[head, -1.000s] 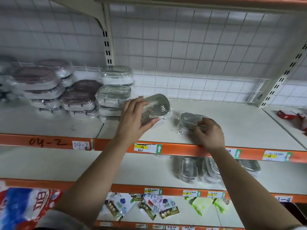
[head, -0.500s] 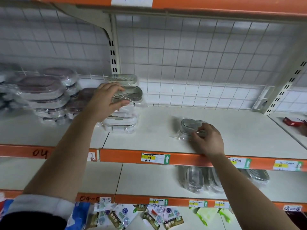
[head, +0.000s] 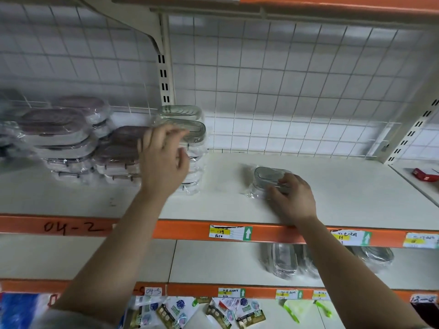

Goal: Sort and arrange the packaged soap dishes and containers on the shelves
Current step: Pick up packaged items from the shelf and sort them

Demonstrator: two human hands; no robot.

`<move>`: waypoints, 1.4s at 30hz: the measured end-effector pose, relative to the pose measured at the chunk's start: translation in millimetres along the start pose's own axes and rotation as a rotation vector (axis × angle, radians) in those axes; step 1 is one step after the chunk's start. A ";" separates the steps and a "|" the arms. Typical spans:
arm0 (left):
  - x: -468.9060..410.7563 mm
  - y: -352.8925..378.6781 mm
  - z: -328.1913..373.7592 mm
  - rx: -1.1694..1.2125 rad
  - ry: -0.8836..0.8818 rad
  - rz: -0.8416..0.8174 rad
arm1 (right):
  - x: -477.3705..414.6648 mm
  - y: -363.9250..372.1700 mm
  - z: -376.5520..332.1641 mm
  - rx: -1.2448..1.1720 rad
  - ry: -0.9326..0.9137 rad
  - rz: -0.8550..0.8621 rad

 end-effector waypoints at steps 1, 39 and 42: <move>12.3 5.3 7.1 0.030 0.049 0.035 | -2.2 2.1 -3.4 -0.001 -0.010 -0.002; 84.7 46.8 38.9 0.112 0.083 -0.318 | 4.8 -6.9 -29.8 0.019 -0.177 -0.007; 97.7 47.8 67.7 0.206 0.013 -0.281 | 26.6 -31.4 3.3 0.007 -0.164 0.077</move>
Point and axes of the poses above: each hand's wrist, its own x-axis away from the middle knuckle, its own y-axis out of the palm, z = x × y, the point moved 1 cm from there along -x, towards the middle knuckle, and after that the axes turned 11 degrees about x, right-handed, at the moved point
